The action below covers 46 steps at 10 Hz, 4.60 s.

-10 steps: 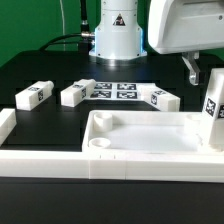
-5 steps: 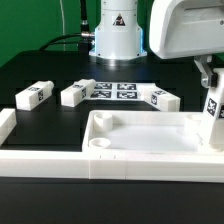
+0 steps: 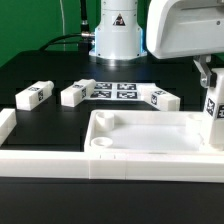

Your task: Assemble desk

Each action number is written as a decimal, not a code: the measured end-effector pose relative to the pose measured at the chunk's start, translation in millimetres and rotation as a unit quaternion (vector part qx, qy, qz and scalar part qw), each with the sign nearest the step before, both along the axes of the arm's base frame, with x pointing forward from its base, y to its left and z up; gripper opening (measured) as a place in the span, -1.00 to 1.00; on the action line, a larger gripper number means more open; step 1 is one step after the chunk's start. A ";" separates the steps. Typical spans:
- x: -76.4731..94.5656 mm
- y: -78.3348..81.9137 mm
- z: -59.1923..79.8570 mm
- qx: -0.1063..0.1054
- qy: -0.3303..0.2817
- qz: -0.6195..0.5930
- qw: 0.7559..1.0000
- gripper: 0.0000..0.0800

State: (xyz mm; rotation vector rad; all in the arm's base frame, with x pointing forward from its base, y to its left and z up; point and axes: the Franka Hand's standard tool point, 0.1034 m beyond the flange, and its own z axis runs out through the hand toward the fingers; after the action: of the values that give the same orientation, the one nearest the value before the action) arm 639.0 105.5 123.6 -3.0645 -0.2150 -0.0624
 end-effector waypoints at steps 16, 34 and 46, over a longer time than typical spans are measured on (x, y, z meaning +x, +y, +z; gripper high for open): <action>-10.7 12.6 -5.2 0.078 0.080 -0.634 0.765 -0.26; -10.3 8.7 -0.6 -0.004 0.014 0.019 1.000 0.62; -9.0 2.3 -2.4 -0.001 0.015 -0.002 1.000 -0.25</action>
Offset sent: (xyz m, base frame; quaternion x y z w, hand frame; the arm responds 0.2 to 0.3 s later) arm 0.0000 0.0000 0.0000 0.0000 0.0000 0.1296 0.9916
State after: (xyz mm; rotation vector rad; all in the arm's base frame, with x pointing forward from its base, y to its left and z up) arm 630.0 107.8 121.2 -3.0650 -0.2060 -0.0181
